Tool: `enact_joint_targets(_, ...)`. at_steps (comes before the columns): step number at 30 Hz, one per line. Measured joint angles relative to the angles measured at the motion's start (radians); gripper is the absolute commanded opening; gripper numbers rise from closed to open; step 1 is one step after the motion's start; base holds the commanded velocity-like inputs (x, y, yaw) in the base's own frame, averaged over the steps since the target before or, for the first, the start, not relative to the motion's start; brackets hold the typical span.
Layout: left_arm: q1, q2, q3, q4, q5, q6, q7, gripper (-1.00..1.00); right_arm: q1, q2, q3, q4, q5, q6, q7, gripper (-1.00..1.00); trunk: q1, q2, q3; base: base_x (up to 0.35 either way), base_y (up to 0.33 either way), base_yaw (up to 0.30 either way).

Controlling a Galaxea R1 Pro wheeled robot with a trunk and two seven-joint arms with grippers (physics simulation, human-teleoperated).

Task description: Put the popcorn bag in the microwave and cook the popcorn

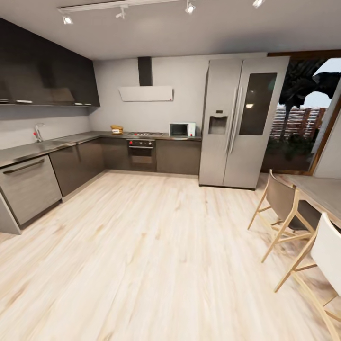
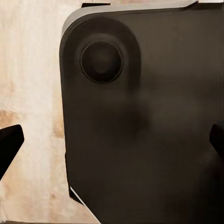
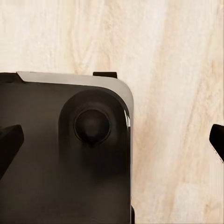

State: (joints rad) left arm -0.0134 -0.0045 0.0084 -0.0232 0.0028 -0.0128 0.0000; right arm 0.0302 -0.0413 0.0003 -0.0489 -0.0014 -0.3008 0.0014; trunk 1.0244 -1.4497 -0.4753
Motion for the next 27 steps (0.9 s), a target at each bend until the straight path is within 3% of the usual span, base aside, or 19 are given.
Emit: enact_joint_targets(27,0.000,-0.002,0.000,0.000,0.000,-0.002,0.000,1.00,0.000,0.000,-0.002,0.000,0.000,0.000,0.000,1.00,0.000,0.000,0.000,0.340,0.001,0.000)
